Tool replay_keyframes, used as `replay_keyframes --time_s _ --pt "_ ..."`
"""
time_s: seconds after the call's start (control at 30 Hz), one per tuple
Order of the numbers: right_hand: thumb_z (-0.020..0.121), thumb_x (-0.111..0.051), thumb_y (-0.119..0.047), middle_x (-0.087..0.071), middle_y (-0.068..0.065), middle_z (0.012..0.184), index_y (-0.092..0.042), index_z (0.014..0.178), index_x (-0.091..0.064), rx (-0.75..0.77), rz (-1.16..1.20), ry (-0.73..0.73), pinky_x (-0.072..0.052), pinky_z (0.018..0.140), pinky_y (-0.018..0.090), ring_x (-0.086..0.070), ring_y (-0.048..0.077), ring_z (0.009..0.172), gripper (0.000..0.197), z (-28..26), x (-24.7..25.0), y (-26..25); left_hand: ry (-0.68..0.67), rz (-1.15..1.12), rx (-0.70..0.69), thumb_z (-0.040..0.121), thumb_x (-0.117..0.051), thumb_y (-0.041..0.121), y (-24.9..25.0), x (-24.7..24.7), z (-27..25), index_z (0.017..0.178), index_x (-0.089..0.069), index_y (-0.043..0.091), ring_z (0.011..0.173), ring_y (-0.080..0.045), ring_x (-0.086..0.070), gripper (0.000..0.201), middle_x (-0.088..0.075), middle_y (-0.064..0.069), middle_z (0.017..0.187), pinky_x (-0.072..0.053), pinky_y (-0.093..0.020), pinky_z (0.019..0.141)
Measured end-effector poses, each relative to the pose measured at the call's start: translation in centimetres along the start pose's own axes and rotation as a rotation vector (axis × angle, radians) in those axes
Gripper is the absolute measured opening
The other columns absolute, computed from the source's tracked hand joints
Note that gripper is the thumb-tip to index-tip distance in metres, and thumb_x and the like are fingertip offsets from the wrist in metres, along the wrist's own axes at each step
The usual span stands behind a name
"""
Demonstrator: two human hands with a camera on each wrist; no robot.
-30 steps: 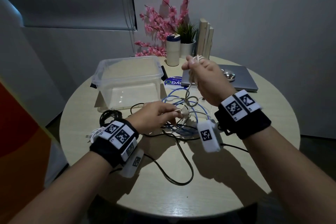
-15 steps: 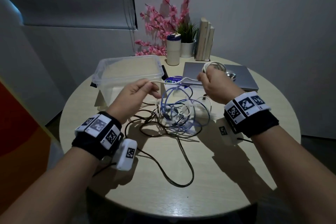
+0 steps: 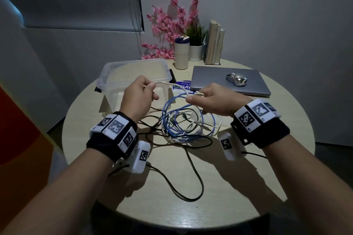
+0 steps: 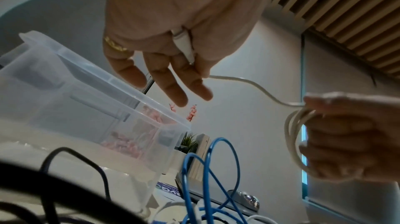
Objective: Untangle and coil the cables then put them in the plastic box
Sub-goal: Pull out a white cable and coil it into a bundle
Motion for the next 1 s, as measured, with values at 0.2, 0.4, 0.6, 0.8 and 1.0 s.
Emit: replay_keyframes --time_s 0.2,0.4,0.6,0.8,1.0 --pt "0.101 -0.038 -0.023 -0.029 0.002 0.046 -0.014 0.052 -0.033 0.108 0.801 0.022 -0.041 0.062 0.032 -0.03 0.016 0.044 0.05 -0.3 0.9 -2.0 -0.145 0.561 -0.242 0.089 -0.054 0.051 1.4 -1.8 -0.8 0.09 -0.07 0.034 0.098 -0.014 -0.052 0.023 -0.067 0.014 0.084 -0.019 -0.034 0.083" --pt "0.101 -0.037 -0.032 -0.036 -0.001 0.043 -0.013 0.059 -0.037 0.098 1.107 0.035 -0.051 0.063 0.029 -0.039 0.014 0.043 0.046 0.2 1.2 -1.7 -0.361 0.703 -0.454 0.088 -0.053 0.051 2.8 -5.2 -3.3 0.104 -0.068 0.038 0.117 -0.01 -0.039 0.026 -0.057 0.021 0.098 -0.013 -0.039 0.103" --pt "0.097 -0.045 -0.037 -0.037 0.001 0.045 -0.012 0.058 -0.042 0.08 1.125 0.12 -0.055 0.053 0.027 -0.041 0.014 0.04 0.046 0.0 1.2 -1.6 -0.485 -0.109 -0.185 0.088 -0.044 0.019 2.3 -5.7 -3.5 0.133 -0.044 0.029 0.114 -0.018 -0.056 0.047 -0.06 0.007 0.122 -0.042 -0.038 0.099" --pt "0.096 -0.046 -0.038 -0.036 0.001 0.049 -0.018 0.046 -0.057 0.078 1.124 0.154 -0.048 0.04 0.021 -0.038 0.008 0.034 0.055 0.1 -0.4 -2.3 -0.512 -0.285 -0.267 0.093 -0.041 0.04 5.0 -6.1 -4.3 0.128 -0.047 0.018 0.108 -0.006 -0.058 0.042 -0.061 0.004 0.115 -0.044 -0.027 0.096" --pt "0.098 -0.045 -0.031 -0.048 -0.004 0.054 -0.01 0.069 -0.052 0.138 1.003 0.287 -0.038 0.046 0.021 -0.042 0.006 0.04 0.036 0.4 0.0 -2.0 -0.352 -0.27 -0.248 0.09 -0.04 0.048 4.2 -5.6 -3.6 0.081 -0.051 0.018 0.071 -0.02 -0.05 0.034 -0.054 -0.005 0.075 -0.042 -0.04 0.073"
Point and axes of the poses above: each hand's wrist, its own z-axis towards the middle knuckle, its own x-axis out of the back of the hand, y = z × x, the point moved 8 cm from there along z, towards the middle knuckle
